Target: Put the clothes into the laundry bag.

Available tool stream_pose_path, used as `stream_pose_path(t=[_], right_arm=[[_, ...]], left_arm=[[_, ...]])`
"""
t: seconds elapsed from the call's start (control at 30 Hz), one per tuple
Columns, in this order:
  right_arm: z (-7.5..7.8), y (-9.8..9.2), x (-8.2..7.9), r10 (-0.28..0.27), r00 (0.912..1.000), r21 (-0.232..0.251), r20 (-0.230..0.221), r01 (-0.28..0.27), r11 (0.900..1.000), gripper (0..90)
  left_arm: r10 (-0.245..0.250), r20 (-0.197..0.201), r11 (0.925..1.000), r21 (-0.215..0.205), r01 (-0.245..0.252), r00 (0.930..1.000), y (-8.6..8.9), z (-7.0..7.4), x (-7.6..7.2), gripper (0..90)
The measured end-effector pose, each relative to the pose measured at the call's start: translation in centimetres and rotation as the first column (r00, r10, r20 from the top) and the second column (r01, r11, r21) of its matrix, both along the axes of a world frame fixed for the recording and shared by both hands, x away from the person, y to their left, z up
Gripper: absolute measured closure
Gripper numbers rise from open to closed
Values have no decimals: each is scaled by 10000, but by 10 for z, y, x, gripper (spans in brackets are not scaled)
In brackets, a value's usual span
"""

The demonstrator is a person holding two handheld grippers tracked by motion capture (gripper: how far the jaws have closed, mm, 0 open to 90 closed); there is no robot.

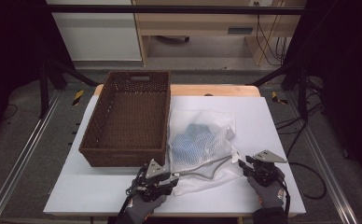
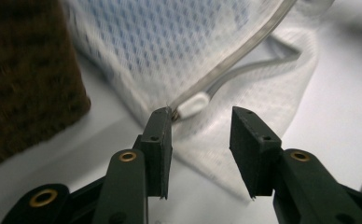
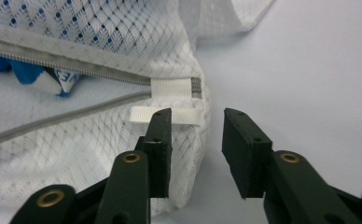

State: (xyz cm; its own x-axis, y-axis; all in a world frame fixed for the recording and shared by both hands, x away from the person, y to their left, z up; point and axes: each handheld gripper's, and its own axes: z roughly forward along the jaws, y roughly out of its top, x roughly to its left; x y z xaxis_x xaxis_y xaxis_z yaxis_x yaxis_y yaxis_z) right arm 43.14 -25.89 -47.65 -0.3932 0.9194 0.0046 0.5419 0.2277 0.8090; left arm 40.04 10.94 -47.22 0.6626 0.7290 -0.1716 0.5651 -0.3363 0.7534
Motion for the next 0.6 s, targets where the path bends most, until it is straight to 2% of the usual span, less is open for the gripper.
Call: stream_pose_path(t=[0.03, 0.17, 0.2, 0.23, 0.27, 0.3, 0.33, 0.37, 0.47, 0.5, 0.6], right_arm=[[-4, 1, 2, 30, 9998, -11, -219, -30, 10000, 669], [-8, 1, 3, 180, 9987, -126, -470, -186, 9997, 712], [-9, 2, 3, 247, 9985, -211, -492, -257, 9994, 726], [-11, 2, 3, 246, 9978, -229, -621, -260, 9994, 736], [-12, 2, 3, 237, 9982, -199, -555, -249, 9995, 749], [-12, 1, 3, 209, 9979, -80, -609, -214, 9997, 804], [-12, 1, 3, 209, 9979, -80, -609, -214, 9997, 804], [-12, 2, 1, 254, 9976, 77, -642, -249, 9997, 879], [-11, 3, -1, 297, 9973, 74, -668, -292, 9995, 893], [-10, 3, -2, 296, 9975, 67, -637, -293, 9995, 895], [-4, 0, -11, 398, 9979, 254, -512, -385, 9989, 895]], left_arm=[[16, -97, 10000, 29, -16, 10000, -1, -3, 1, 594], [-54, -236, 9999, 123, 57, 9997, -5, -8, 1, 616], [-65, -232, 9998, 196, 70, 9997, -7, -10, 1, 621], [16, -67, 9996, 298, -14, 10000, -8, -10, -1, 630], [44, -8, 9992, 401, -44, 10000, -9, -10, -1, 658], [120, 16, 9987, 504, -120, 9999, -10, -10, -2, 709], [279, 106, 9976, 626, -285, 9996, -11, -10, -3, 709], [373, 205, 9962, 785, -388, 9991, -12, -10, -3, 773], [458, 380, 9921, 1153, -499, 9982, -16, -9, -4, 827], [446, 444, 9914, 1207, -496, 9980, -16, -9, -4, 865], [227, 383, 9923, 1208, -272, 9990, -14, -8, -2, 898]])
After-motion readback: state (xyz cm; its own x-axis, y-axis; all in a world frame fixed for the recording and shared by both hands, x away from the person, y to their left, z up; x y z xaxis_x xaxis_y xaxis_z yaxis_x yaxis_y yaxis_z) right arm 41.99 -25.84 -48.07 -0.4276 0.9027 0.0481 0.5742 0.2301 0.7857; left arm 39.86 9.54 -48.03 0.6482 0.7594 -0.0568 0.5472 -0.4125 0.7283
